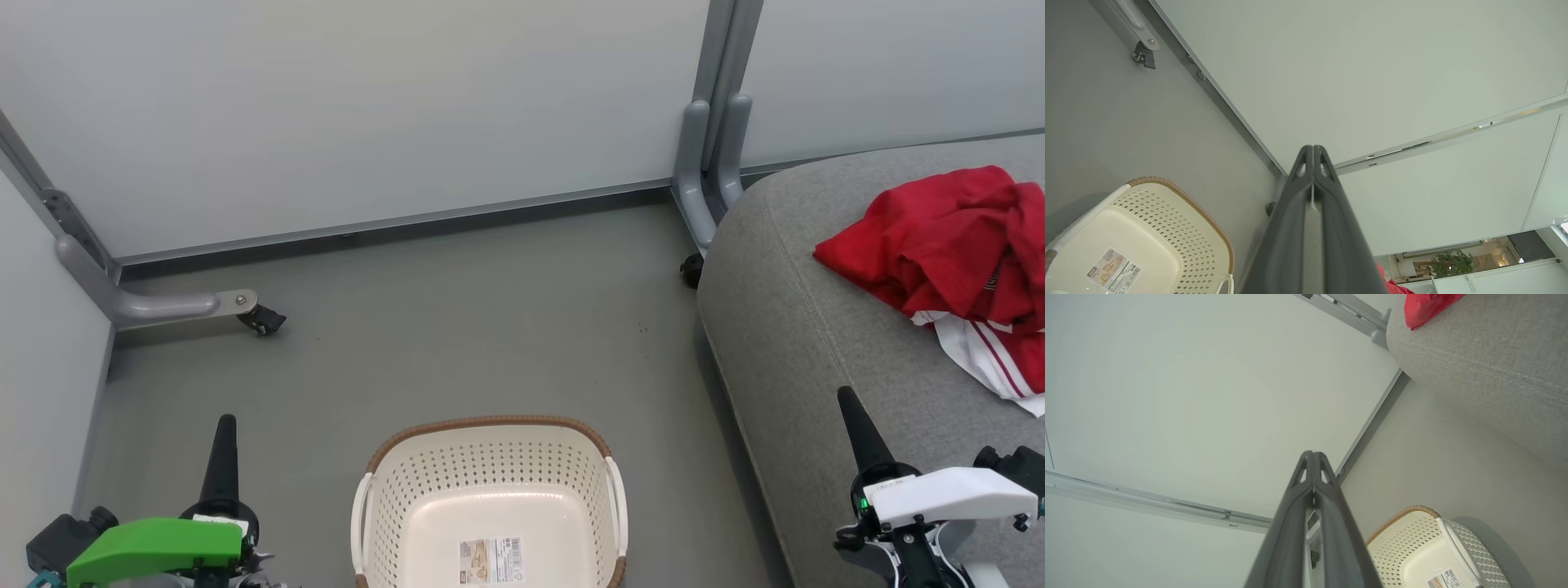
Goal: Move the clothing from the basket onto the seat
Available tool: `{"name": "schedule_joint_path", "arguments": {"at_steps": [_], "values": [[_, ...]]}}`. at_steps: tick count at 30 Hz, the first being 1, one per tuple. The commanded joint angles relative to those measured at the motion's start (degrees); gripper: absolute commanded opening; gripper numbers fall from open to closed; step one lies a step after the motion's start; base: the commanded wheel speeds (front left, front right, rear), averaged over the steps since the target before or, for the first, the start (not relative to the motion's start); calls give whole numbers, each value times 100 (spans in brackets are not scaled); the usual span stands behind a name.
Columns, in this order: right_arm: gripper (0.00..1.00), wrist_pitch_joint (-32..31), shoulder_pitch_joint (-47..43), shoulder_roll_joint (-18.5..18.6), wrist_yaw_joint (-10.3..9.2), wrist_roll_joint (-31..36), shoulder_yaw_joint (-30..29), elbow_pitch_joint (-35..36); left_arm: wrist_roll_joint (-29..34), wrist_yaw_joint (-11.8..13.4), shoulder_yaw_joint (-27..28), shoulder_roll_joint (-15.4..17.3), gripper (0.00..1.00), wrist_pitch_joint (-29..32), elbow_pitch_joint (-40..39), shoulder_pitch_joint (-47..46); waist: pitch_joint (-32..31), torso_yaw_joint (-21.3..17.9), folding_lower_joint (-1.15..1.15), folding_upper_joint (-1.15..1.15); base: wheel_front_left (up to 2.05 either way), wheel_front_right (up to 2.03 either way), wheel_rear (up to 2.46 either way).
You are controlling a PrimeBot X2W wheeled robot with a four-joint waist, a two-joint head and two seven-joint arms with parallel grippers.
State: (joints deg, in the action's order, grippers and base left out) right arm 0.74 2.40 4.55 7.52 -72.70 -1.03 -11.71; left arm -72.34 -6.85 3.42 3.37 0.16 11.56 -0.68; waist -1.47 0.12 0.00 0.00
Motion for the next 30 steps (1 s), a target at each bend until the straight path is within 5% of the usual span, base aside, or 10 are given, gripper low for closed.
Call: {"name": "schedule_joint_path", "arguments": {"at_steps": [1,30], "values": [[0,-39,122,25,-3,-148,-39,3,-151,-36,27,48,0,41,-4,-155,5,0,0,0,0,0,0],[0,-426,314,-16,-3,-1505,-274,-157,-1476,-68,172,34,0,413,170,-458,107,-8,0,0,0,0,0]]}}
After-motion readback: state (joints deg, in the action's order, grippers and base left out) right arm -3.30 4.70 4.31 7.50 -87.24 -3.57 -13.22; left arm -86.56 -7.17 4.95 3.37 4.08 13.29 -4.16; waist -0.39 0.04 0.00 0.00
